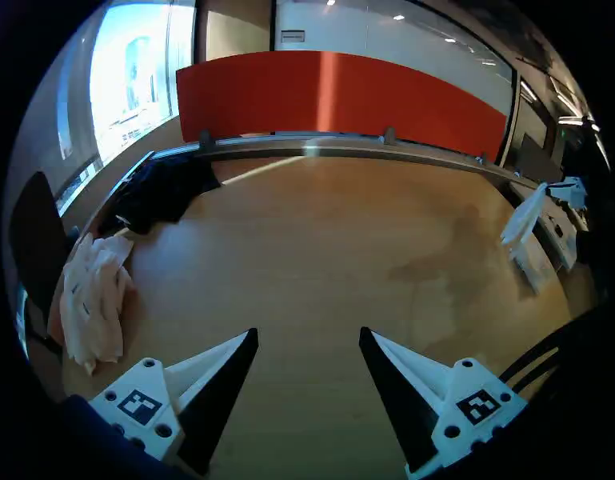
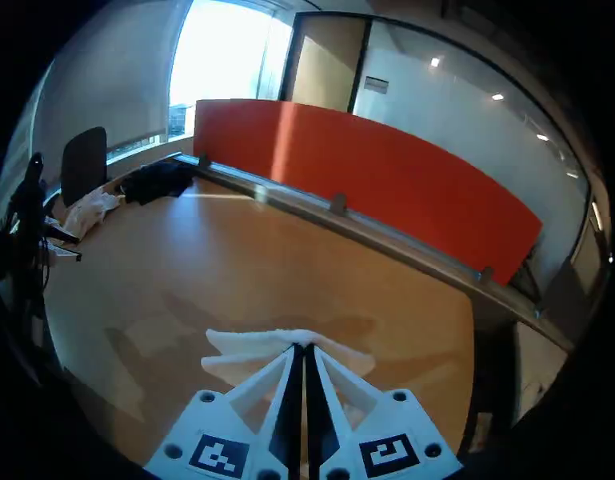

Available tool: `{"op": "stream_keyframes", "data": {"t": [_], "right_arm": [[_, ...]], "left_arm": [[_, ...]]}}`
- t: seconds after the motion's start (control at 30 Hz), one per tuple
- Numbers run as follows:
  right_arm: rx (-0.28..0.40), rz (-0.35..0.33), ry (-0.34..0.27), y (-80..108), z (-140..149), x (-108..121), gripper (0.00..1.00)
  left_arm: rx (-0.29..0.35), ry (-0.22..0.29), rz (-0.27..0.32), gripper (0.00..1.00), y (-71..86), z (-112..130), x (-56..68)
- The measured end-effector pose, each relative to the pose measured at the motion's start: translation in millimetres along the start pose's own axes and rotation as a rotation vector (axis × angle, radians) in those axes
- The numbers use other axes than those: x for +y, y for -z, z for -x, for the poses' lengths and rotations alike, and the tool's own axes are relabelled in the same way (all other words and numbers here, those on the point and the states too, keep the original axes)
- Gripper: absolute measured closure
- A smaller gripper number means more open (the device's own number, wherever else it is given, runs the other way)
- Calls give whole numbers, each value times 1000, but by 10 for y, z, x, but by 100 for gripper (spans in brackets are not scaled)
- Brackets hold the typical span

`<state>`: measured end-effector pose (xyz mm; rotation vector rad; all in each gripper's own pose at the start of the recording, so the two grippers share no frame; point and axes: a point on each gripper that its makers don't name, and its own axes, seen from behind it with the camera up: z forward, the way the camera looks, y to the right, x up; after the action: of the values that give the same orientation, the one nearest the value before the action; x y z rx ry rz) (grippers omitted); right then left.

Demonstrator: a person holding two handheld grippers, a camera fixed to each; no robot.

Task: Fold towel

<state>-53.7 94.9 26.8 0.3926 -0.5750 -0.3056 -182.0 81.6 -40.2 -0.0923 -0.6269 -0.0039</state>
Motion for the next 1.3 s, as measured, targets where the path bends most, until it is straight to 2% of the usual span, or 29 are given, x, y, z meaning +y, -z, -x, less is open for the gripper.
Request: {"op": "stream_keyframes", "data": {"t": [0.43,0.67,1.1,1.3], "right_arm": [[-36,70,0,31,69,702,95],[-58,95,-16,28,152,982,95],[-94,116,-42,101,395,1093,95],[-124,142,-62,223,628,1171,95]], "left_arm": [[-4,-12,-3,6,-39,-43,67],[-6,-16,-2,6,-44,-57,102],[-7,-36,6,6,-41,-84,160],[-4,-47,11,6,-27,-92,184]]}}
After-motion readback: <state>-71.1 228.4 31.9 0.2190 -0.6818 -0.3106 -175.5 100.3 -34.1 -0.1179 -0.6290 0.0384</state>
